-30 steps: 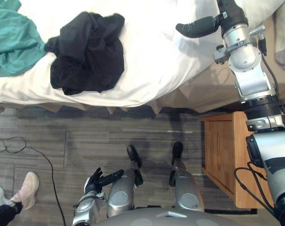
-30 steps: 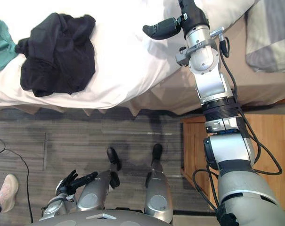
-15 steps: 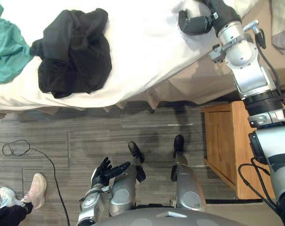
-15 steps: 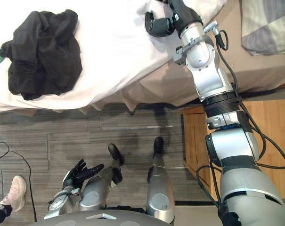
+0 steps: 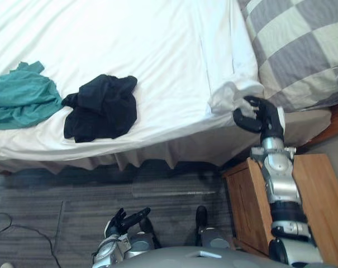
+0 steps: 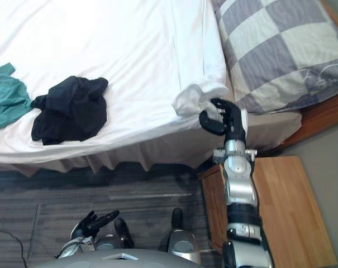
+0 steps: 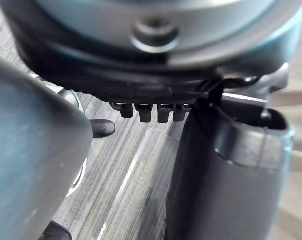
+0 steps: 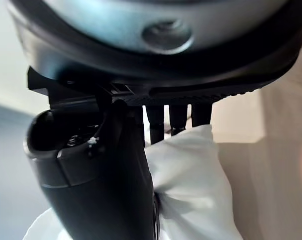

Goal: Tidy up the quilt and then pick up the clothes from the bed and put them into the laundry hamper

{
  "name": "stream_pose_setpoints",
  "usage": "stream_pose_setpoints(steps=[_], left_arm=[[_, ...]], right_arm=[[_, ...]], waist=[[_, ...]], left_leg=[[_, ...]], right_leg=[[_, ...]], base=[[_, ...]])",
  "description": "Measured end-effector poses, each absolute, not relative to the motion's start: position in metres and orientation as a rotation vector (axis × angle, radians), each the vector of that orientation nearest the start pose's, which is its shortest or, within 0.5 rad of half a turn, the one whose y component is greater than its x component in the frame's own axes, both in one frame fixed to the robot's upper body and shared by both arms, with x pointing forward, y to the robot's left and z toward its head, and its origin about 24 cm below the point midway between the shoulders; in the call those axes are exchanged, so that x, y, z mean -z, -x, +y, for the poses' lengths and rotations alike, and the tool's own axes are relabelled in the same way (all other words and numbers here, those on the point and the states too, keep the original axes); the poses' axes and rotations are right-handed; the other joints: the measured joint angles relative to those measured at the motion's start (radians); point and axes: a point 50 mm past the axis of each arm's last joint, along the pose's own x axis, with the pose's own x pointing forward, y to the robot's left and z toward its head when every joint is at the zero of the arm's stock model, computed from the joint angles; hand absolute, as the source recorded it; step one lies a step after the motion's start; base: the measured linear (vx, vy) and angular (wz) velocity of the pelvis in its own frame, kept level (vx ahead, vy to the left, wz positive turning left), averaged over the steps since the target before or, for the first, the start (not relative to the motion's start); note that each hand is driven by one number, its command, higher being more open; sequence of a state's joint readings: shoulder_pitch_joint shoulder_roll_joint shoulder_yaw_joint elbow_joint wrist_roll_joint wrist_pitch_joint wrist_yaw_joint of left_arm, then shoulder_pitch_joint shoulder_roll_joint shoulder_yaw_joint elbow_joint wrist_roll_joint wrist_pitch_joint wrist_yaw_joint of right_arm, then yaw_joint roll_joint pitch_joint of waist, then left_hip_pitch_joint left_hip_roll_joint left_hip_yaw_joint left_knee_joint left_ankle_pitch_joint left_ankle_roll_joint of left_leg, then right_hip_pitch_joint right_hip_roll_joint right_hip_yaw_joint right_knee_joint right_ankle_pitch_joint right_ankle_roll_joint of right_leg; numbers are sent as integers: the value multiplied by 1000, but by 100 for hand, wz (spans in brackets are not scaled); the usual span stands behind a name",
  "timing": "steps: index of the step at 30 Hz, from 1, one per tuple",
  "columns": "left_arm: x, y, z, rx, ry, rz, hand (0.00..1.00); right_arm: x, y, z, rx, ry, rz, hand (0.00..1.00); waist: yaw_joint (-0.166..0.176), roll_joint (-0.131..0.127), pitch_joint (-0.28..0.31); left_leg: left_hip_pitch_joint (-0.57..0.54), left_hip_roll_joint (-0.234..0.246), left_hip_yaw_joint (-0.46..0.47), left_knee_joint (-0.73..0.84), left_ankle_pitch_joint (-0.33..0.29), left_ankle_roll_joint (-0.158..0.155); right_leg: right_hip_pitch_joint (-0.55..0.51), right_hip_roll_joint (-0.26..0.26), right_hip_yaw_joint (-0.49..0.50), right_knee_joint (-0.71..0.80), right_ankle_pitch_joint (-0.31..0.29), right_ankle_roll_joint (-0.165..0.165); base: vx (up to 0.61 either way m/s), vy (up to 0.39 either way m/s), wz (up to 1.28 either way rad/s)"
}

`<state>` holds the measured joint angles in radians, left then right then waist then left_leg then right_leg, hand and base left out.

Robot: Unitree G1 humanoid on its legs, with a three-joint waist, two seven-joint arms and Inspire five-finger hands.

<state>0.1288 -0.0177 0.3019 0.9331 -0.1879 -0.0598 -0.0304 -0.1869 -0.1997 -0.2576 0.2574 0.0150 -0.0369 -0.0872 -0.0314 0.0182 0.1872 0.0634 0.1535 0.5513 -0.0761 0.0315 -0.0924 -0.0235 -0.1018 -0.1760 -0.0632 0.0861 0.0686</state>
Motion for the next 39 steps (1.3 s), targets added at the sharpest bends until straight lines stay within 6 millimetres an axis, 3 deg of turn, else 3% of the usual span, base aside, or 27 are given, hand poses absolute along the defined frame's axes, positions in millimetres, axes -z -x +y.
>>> stream_pose_setpoints(steps=[5, 7, 8, 10, 12, 13, 14, 16, 19, 22, 27, 30, 32, 35, 37, 39], left_arm=[[158, -88, 198, -471, 368, 987, 100], [159, -83, 201, -507, 388, 997, 100], [162, -65, 204, -572, 419, 1031, 100], [163, -62, 202, -575, 424, 1038, 100], [163, -61, 202, -579, 429, 1045, 100], [164, -60, 201, -580, 434, 1047, 100], [165, -59, 198, -579, 441, 1056, 100], [165, -55, 196, -582, 444, 1065, 100], [166, -54, 194, -565, 433, 1072, 100], [165, -55, 195, -552, 417, 1071, 100], [162, -64, 195, -499, 350, 1051, 100], [159, -74, 195, -482, 318, 1013, 100], [158, -82, 193, -461, 304, 996, 100], [154, -92, 189, -431, 292, 948, 100], [153, -95, 187, -423, 302, 937, 100], [153, -98, 184, -409, 306, 923, 100]], right_arm=[[8, -231, -263, 531, -224, 159, 100], [36, -198, -279, 687, -384, 241, 100], [58, -120, -320, 1101, -515, 285, 100], [58, -89, -336, 1226, -470, 306, 100], [54, -82, -342, 1256, -457, 289, 100], [47, -84, -345, 1258, -445, 261, 100], [32, -89, -348, 1246, -401, 205, 0], [2, -107, -349, 1172, -341, 90, 0], [-43, -152, -342, 918, -239, -68, 0], [-70, -188, -323, 727, -241, -193, 0], [-107, -237, -297, 556, -437, -397, 0], [-148, -266, -284, 477, -562, -562, 0], [-175, -273, -285, 452, -557, -650, 0], [-221, -288, -284, 405, -545, -780, 0], [-235, -295, -289, 409, -533, -805, 0], [-237, -304, -296, 438, -530, -779, 0]], waist=[[-4, -26, -32], [-10, -35, -44], [-64, -40, -63], [-76, -34, -87], [-86, -30, -102], [-87, -28, -107], [-87, -25, -113], [-87, -14, -123], [-81, -14, -126], [-72, -18, -126], [-30, -15, -117], [-16, -5, -76], [5, 7, -56], [5, 33, 2], [6, 51, 20], [7, 70, 38]], left_leg=[[46, 0, 43, 0, -14, -12], [62, 1, 55, 3, -26, -15], [85, 0, 97, 4, -43, -22], [85, 2, 99, 4, -46, -23], [86, 4, 101, 6, -48, -23], [86, 4, 102, 6, -51, -22], [86, 5, 106, 9, -56, -22], [85, 10, 113, 28, -71, -23], [85, 16, 116, 44, -79, -23], [80, 19, 114, 56, -81, -25], [33, 18, 90, 74, -77, -19], [-13, 20, 70, 94, -75, -15], [-47, 17, 60, 103, -74, -12], [-102, 9, 40, 106, -62, 4], [-133, 1, 33, 103, -55, 11], [-149, -5, 31, 92, -48, 15]], right_leg=[[30, 1, 15, 7, -13, 5], [41, 1, 19, 8, -20, 7], [42, 3, 46, 10, -32, 8], [42, 5, 46, 11, -39, 6], [42, 6, 46, 11, -40, 6], [42, 6, 46, 11, -42, 4], [42, 5, 47, 12, -43, 2], [43, 5, 52, 16, -45, 0], [39, 6, 56, 29, -50, 2], [36, 5, 56, 36, -50, 2], [-3, -2, 40, 55, -51, 3], [-44, -11, 21, 84, -51, 3], [-74, -19, 16, 94, -51, 2], [-126, -32, 2, 116, -51, 2], [-155, -39, -3, 117, -51, 2], [-177, -44, -6, 123, -51, 2]], base=[[37, -16, -11], [-3, -32, -28], [-48, -61, -46], [-57, -65, -23], [-43, -38, -3], [-70, -34, -5], [-64, -28, -6], [-50, -24, -9], [-47, -28, -3], [-46, -29, 1], [-44, -20, 12], [-65, -15, 16], [-77, 2, 16], [-77, 7, 17], [-50, 8, 11], [-15, 5, 5]])
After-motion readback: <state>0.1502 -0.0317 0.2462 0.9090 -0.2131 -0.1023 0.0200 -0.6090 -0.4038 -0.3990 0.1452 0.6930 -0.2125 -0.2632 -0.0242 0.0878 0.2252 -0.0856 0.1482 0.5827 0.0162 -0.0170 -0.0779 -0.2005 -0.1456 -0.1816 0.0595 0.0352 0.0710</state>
